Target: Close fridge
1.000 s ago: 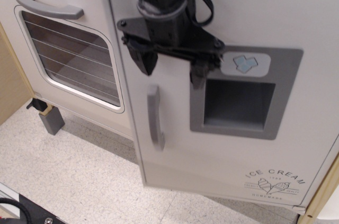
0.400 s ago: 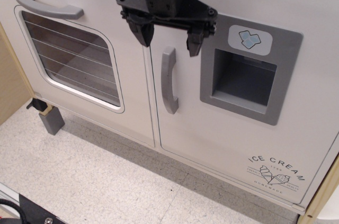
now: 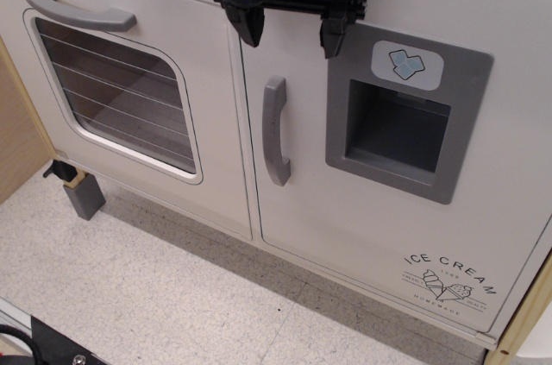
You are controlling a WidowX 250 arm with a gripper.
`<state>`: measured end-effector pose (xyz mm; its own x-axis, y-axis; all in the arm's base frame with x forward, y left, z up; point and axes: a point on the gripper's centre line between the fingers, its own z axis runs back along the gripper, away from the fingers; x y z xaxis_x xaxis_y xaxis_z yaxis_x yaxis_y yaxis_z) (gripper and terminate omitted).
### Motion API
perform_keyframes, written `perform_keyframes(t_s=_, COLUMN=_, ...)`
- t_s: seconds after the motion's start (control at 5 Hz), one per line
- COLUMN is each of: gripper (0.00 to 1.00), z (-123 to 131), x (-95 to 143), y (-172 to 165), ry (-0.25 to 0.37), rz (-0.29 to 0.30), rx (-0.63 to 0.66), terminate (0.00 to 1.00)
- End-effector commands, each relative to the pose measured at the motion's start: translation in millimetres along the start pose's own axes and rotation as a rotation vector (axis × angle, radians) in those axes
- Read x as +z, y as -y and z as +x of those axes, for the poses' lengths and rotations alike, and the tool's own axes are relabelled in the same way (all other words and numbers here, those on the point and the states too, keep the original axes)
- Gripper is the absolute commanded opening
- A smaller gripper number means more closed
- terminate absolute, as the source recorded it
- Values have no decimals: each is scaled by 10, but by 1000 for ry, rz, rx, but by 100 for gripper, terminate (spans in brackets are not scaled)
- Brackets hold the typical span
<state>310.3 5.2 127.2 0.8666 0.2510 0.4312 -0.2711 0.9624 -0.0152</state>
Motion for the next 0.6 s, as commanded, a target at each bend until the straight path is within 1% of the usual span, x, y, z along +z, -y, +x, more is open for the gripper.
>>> perform_keyframes(t_s=0.0, gripper=100, z=116, x=119, y=-7, ry=29, rz=2, rx=11, terminate=0)
perform_keyframes(t_s=0.2, gripper=100, z=116, x=119, y=-7, ry=29, rz=2, rx=11, terminate=0)
perform_keyframes(t_s=0.4, gripper=100, z=116, x=119, y=-7, ry=29, rz=2, rx=11, terminate=100)
